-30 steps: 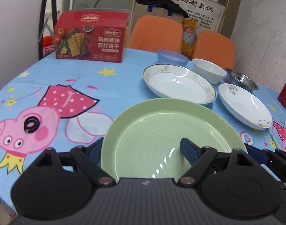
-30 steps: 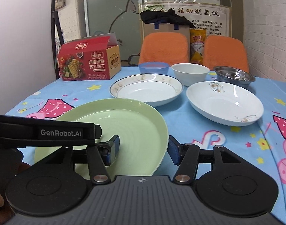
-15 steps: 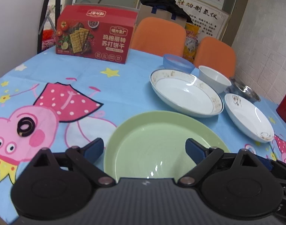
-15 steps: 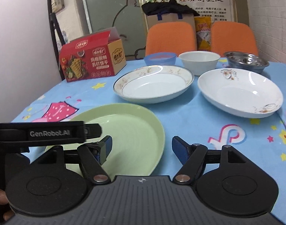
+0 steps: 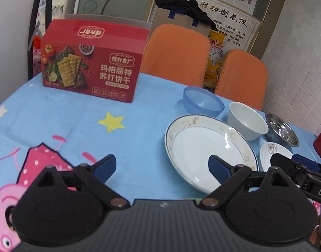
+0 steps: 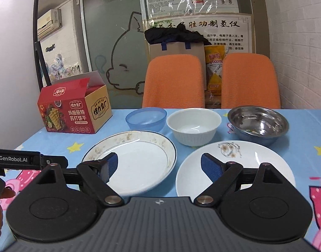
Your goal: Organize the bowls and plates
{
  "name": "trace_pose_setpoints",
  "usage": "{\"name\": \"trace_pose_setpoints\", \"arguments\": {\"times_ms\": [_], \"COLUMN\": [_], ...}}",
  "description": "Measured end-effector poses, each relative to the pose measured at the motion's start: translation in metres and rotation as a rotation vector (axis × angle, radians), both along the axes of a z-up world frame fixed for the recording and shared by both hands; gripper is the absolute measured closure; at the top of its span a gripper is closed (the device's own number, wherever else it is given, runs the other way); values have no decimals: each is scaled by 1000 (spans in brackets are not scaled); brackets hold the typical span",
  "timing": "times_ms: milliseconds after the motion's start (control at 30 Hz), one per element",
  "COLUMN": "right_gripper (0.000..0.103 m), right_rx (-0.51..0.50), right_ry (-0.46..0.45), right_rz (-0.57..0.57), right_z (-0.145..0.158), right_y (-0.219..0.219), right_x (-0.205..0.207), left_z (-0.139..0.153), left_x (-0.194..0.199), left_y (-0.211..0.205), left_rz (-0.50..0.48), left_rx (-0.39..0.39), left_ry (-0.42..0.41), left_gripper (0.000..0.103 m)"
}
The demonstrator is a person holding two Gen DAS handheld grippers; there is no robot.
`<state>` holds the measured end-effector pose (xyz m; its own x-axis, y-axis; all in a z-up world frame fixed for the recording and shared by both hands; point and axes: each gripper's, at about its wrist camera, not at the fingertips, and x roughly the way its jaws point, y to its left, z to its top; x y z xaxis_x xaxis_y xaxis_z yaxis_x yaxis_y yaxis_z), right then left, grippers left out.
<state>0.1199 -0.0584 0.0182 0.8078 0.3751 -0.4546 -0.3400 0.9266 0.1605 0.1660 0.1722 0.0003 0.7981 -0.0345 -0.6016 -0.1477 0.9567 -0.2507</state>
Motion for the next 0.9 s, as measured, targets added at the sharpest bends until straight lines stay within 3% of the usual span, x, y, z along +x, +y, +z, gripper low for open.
{"name": "trace_pose_setpoints", "arguments": {"times_ms": [200, 333, 567, 667, 733, 900], "right_gripper": [0, 0, 0, 0, 0, 0], "right_rx": [-33, -78, -113, -42, 13, -48], "right_ry": [94, 138, 136, 137, 154, 129], "right_rz": [45, 70, 116, 132, 165, 135], "right_z": [-23, -35, -44, -42, -43, -43], "right_y": [25, 34, 48, 44, 42, 46], "right_x": [62, 76, 69, 68, 71, 69], "left_z": [-16, -31, -38, -35, -35, -42], "left_x": [68, 93, 89, 85, 85, 88], "left_y": [3, 4, 14, 18, 18, 19], "left_rz": [-125, -149, -136, -125, -116, -105], "left_rx": [16, -3, -66, -94, -88, -59], "left_ry": [69, 80, 75, 55, 64, 89], "left_gripper": [10, 10, 10, 10, 10, 10]}}
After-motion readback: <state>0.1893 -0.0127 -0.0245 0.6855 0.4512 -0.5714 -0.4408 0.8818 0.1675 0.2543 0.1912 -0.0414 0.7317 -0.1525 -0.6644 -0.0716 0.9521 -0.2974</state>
